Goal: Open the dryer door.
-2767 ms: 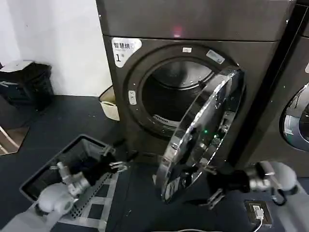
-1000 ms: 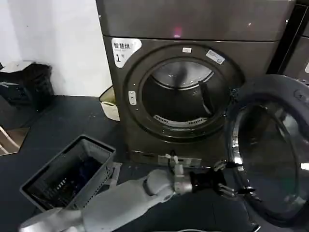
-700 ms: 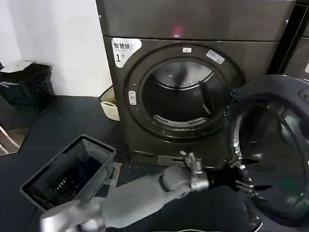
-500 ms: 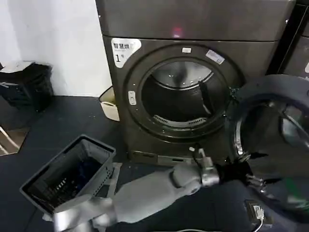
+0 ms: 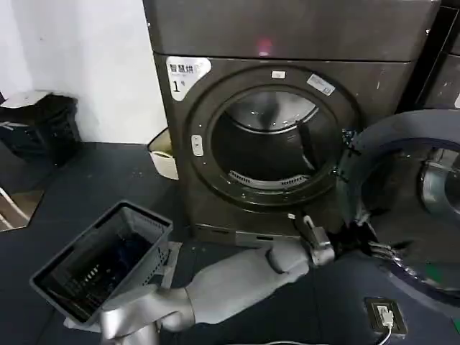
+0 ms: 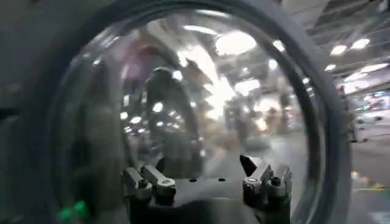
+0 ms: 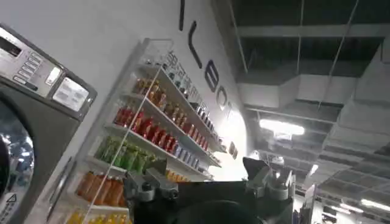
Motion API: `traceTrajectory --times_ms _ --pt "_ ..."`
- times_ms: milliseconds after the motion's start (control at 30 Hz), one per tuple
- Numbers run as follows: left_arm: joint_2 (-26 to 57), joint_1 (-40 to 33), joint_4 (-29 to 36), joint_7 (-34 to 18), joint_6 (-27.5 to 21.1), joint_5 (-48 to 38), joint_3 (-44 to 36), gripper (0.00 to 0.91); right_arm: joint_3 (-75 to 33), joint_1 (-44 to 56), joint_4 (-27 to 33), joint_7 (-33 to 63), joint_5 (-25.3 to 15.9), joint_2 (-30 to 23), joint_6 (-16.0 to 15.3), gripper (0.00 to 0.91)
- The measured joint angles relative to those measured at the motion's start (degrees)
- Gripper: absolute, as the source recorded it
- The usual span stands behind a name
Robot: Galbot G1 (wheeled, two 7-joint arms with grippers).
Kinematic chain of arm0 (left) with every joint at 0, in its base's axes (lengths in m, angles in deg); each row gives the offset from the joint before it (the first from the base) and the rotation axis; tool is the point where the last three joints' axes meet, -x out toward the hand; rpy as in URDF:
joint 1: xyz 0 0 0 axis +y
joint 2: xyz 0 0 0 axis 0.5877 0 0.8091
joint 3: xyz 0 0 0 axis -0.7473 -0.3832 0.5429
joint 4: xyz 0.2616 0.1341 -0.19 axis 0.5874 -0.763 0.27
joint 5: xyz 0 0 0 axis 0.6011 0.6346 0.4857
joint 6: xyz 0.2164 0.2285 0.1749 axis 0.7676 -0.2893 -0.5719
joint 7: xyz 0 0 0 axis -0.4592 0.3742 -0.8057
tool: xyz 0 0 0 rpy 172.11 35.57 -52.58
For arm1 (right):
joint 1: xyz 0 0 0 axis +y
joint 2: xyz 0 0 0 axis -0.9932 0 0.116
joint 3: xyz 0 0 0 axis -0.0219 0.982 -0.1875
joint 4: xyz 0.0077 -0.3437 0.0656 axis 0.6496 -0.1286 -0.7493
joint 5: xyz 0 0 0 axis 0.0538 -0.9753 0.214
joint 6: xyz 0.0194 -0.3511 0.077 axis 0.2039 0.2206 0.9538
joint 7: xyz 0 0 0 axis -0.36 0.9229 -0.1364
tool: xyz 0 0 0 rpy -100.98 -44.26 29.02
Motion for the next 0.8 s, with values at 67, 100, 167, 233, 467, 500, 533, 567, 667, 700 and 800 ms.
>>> traceTrajectory --times_ms 67,100,167,233,467,500,533,567,667,700,800 --pt "-0.01 -0.3 -1.07 -0.1 0.51 1.51 0.05 0.907 0.18 -0.13 0.07 0.04 0.0 0.02 0.04 0.907" --pt "-0.01 -0.52 -1.72 -0.22 0.83 2.18 0.2 0.907 0.3 -0.17 0.07 0.05 0.0 0.02 0.05 0.907" --pt "-0.01 -0.8 -2.92 -0.23 1.18 2.71 0.85 0.907 0.45 -0.17 0.31 0.05 -0.01 0.05 0.2 0.907" --pt "0.0 -0.97 -3.91 -0.17 1.29 2.65 1.28 0.907 0.46 -0.16 0.6 0.07 -0.01 0.3 0.23 0.907" --pt "-0.01 -1.15 -4.99 -0.17 1.44 2.74 1.36 0.907 0.64 -0.26 1.12 0.11 -0.01 0.56 0.35 0.907" --pt "-0.01 -1.16 -5.03 -0.23 1.41 2.73 1.35 0.907 0.63 -0.28 1.14 0.1 -0.01 0.56 0.35 0.907" --pt "-0.01 -1.15 -5.13 -0.24 1.41 2.75 1.37 0.907 0.63 -0.28 1.15 0.04 -0.01 0.59 0.35 0.907" --pt "-0.01 -1.17 -5.2 -0.26 1.41 2.75 1.38 0.907 0.65 -0.28 1.16 -0.05 -0.01 0.6 0.35 0.907" --pt "-0.01 -1.15 -5.1 -0.52 1.52 2.73 1.65 0.907 0.58 -0.23 1.23 -0.11 -0.01 0.65 0.35 0.907" --pt "-0.01 -1.14 -4.85 -0.53 1.6 2.66 1.73 0.907 0.48 -0.16 1.24 -0.13 -0.02 0.66 0.39 0.907" --pt "-0.01 -1.1 -3.65 -0.54 1.75 1.55 1.72 0.907 -0.09 0.07 1.34 -0.13 -0.06 0.84 0.52 0.907"
